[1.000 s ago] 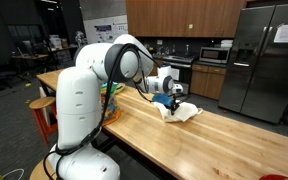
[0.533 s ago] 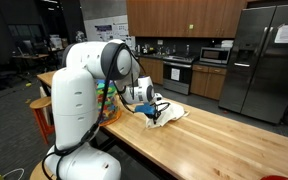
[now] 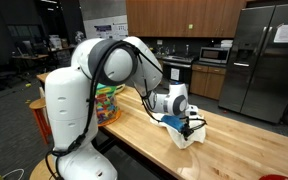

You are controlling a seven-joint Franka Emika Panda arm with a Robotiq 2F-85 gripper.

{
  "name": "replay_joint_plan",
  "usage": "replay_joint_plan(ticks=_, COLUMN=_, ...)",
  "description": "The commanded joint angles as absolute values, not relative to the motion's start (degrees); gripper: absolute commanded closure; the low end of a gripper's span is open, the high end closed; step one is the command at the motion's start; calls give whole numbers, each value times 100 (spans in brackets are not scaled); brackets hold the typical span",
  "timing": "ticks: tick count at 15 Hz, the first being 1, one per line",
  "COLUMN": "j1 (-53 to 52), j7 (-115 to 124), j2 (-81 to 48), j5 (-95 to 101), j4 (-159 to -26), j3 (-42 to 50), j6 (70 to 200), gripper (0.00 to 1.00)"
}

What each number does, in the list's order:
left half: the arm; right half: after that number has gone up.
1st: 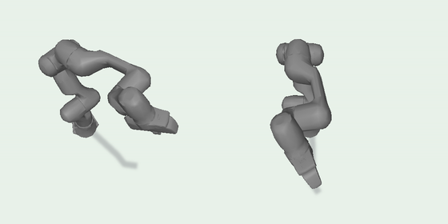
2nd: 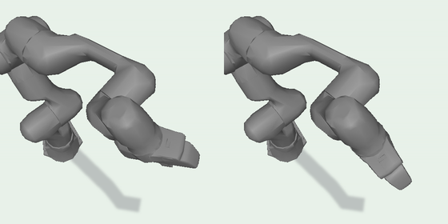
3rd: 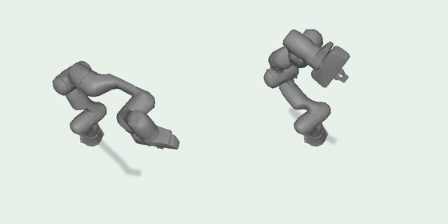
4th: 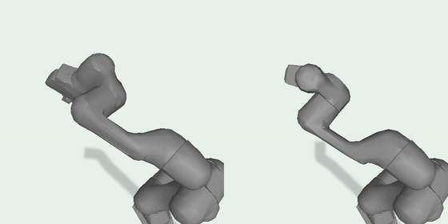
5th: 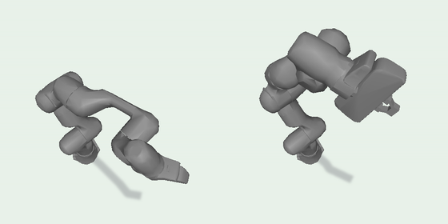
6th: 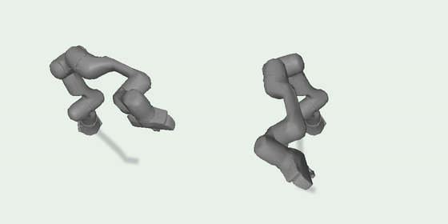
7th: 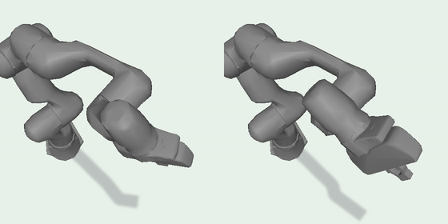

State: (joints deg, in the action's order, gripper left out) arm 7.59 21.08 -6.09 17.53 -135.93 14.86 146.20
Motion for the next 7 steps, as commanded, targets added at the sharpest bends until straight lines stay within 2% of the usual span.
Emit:
replay_joint_plan(ticks=1, j1=1467, j7=1610, j2=-602, j5=1128, j4=-13654, j3=1899, j6=14606, gripper=69)
replay_joint_plan(ticks=2, j1=1216, j7=1855, j2=-602, j5=1412, j4=-13579, j3=1721, j6=14591, gripper=89)
replay_joint_plan(ticks=5, j1=1550, j7=1581, j2=-625, j5=1218, j4=-13596, j3=1935, j6=14596, gripper=70)
replay_joint_plan(ticks=7, j1=1530, j7=1592, j2=-642, j5=1207, j4=-13597, j3=1918, j6=14596, gripper=69)
